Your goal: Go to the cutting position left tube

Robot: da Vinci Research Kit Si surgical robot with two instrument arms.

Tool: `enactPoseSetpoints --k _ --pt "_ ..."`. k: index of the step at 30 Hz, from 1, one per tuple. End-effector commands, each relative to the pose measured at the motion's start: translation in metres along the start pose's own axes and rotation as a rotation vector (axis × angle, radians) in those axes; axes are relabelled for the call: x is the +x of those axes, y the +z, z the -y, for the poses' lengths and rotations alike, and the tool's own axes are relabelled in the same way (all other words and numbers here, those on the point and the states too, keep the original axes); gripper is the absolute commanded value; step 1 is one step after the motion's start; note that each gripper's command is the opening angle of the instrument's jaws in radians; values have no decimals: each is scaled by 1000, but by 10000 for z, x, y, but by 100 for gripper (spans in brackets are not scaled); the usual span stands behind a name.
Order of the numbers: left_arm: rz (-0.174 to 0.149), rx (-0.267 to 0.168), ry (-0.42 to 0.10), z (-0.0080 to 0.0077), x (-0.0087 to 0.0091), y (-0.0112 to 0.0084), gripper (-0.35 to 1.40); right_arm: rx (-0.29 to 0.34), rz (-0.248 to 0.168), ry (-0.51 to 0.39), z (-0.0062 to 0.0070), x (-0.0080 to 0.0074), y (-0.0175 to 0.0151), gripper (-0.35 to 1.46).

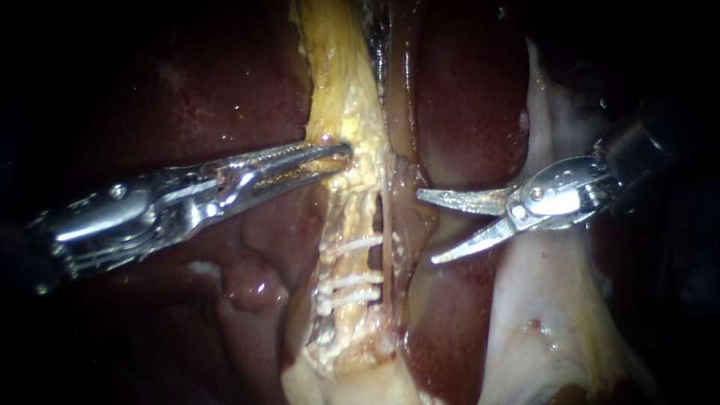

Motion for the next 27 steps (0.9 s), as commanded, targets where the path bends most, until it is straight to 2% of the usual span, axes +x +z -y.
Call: enactPoseSetpoints --k 1,7,10,11,13,19,23,27 --pt "0 -1 -1 0 0 0 -35 0 0 0 0 0 0 143" --pt "-1 2 -2 0 -4 -3 -35 2 -1 -1 1 -2 1 143" --pt "-6 3 -9 -5 -19 -16 -35 21 -6 -5 4 -7 5 143" --pt "1 3 -11 -7 -25 -21 -35 30 -9 -13 6 -9 6 143" --pt "20 -3 -24 -11 -38 -32 -35 59 -15 33 12 -16 12 143" --pt "86 -9 -12 -13 -76 -70 -35 112 22 109 28 -32 37 143" --pt "100 -9 -1 -6 -87 -81 -35 141 22 159 32 -42 56 143" --pt "106 -11 3 0 -89 -85 -35 156 25 200 32 -49 70 143"
